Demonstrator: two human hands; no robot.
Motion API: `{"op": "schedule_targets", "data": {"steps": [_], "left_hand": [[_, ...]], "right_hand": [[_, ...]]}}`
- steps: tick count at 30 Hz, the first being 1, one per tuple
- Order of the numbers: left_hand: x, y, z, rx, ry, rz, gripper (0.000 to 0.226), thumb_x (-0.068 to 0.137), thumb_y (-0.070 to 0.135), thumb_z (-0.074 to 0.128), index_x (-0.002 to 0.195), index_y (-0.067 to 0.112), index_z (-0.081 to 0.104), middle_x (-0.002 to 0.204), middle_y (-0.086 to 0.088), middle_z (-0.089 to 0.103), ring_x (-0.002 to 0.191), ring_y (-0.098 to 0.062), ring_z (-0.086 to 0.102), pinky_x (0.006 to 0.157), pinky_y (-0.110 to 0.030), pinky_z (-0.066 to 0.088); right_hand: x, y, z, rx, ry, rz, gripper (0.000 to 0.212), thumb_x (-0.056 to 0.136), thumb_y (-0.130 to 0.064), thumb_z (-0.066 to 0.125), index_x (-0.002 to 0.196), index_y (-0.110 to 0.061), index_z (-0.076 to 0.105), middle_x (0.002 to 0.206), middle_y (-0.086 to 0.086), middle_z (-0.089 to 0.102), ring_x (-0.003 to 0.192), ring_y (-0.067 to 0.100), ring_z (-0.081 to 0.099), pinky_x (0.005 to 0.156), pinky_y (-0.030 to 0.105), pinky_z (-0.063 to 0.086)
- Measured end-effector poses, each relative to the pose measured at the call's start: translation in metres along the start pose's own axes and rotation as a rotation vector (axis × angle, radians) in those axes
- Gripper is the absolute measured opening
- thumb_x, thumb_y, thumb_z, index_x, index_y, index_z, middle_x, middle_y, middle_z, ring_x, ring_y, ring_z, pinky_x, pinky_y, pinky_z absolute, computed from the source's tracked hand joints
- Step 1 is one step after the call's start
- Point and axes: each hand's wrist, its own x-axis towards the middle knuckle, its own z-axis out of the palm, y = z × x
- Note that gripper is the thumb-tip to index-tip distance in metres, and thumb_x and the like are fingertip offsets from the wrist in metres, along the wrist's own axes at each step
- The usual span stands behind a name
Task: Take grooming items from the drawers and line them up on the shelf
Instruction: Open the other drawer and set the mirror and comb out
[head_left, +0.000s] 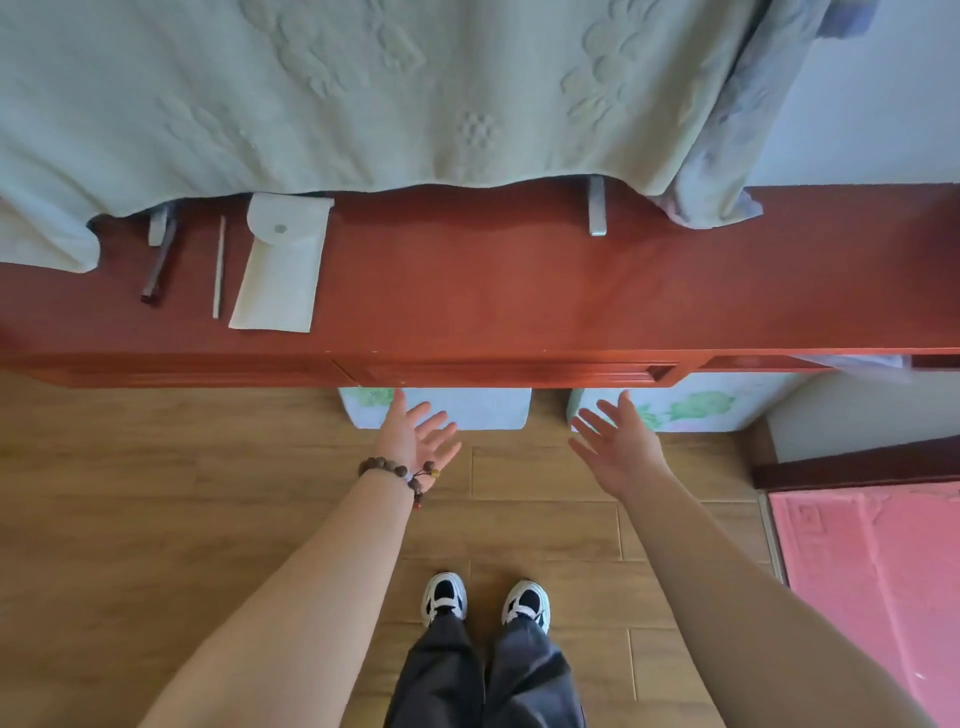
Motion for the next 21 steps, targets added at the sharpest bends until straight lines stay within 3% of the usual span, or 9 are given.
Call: {"op": "schedule_targets", "data": {"steps": [5,11,16,19,21], "left_hand": [[0.044,0.001,0.009,-0.395,-0.091,-0.047,0.101,0.073,0.08,0.047,0.146,0.014,0.026,0.148,-0.017,0.033,0.132,-0.041,0.039,0.101,-0.061,0.037],[0.069,0.005,0.017,-0.56,-0.145,-0.011,0.132,0.052,0.087,0.059,0.15,0.011,0.014,0.154,-0.016,0.023,0.139,-0.04,0.028,0.103,-0.067,0.03],[0.065,0.0,0.02,-0.505,-0.096,0.008,0.116,0.051,0.089,0.057,0.131,0.007,0.04,0.141,-0.014,0.042,0.127,-0.036,0.045,0.094,-0.066,0.04],[0.061,-0.003,0.018,-0.492,-0.071,-0.009,0.121,0.047,0.089,0.06,0.136,0.011,0.037,0.141,-0.012,0.041,0.123,-0.037,0.048,0.089,-0.065,0.043],[0.056,-0.008,0.014,-0.503,-0.067,-0.036,0.121,0.049,0.088,0.059,0.139,0.012,0.035,0.142,-0.012,0.039,0.126,-0.036,0.046,0.095,-0.064,0.039]], "right_hand": [[0.043,-0.01,0.001,0.285,-0.026,0.036,0.075,0.089,-0.065,0.042,0.139,-0.009,0.039,0.137,0.016,0.048,0.126,0.031,0.049,0.104,0.052,0.038],[0.065,-0.014,0.002,0.538,-0.171,0.017,0.101,0.077,-0.077,0.046,0.146,-0.006,0.027,0.144,0.017,0.04,0.133,0.033,0.042,0.112,0.054,0.029],[0.065,-0.011,0.003,0.536,-0.196,0.012,0.099,0.073,-0.079,0.049,0.136,-0.003,0.04,0.13,0.016,0.053,0.122,0.033,0.052,0.11,0.052,0.033],[0.065,-0.008,-0.004,0.557,-0.198,0.025,0.1,0.069,-0.081,0.052,0.129,-0.002,0.045,0.13,0.015,0.053,0.121,0.033,0.052,0.11,0.051,0.033],[0.063,-0.004,-0.01,0.554,-0.175,0.036,0.104,0.067,-0.083,0.053,0.132,-0.002,0.042,0.135,0.016,0.05,0.124,0.033,0.05,0.112,0.051,0.03]]}}
